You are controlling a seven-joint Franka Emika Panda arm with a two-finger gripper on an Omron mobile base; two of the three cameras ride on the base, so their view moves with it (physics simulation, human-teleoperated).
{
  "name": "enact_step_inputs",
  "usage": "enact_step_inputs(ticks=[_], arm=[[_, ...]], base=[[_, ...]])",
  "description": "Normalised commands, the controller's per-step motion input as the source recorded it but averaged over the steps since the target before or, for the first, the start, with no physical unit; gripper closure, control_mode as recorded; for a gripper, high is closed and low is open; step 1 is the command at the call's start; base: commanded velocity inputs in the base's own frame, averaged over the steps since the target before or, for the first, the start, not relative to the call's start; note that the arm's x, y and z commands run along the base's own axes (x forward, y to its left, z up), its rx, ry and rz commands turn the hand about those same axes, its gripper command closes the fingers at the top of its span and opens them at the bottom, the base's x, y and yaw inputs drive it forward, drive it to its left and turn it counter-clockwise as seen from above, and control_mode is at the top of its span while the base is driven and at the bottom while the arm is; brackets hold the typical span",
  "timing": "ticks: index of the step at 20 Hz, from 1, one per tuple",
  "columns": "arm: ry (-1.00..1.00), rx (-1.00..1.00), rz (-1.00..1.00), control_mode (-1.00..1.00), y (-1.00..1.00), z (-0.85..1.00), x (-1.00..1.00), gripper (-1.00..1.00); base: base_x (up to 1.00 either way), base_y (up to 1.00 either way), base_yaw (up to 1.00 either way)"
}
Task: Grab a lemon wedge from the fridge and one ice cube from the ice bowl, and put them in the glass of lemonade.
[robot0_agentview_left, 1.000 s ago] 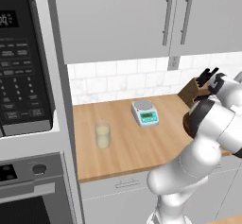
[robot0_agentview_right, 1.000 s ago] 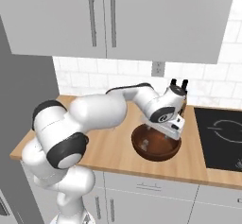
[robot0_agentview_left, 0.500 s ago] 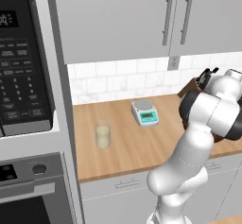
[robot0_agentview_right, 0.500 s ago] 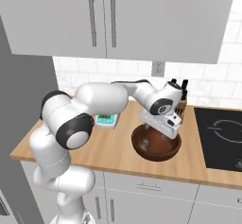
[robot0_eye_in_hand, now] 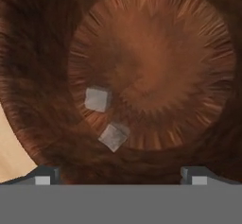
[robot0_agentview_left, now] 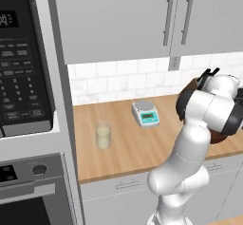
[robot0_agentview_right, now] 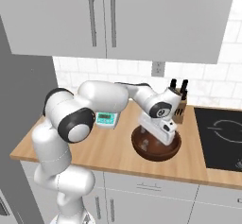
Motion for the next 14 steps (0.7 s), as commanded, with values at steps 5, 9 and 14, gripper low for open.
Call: enact_step_inputs(ticks=[5,9,14], arm=[[0.06,0.12,-0.11,-1.00,0.21,-0.08,0.00,-1.00],[0.04,0.01,-0.01,-1.00,0.01,-0.24,0.03,-1.00],[0.00,-0.01,0.08,-1.00,-0.01,-0.32,0.12,-1.00]], base=[[0.00,0.00,0.00],[0.00,0.00,0.00],[0.00,0.00,0.00]])
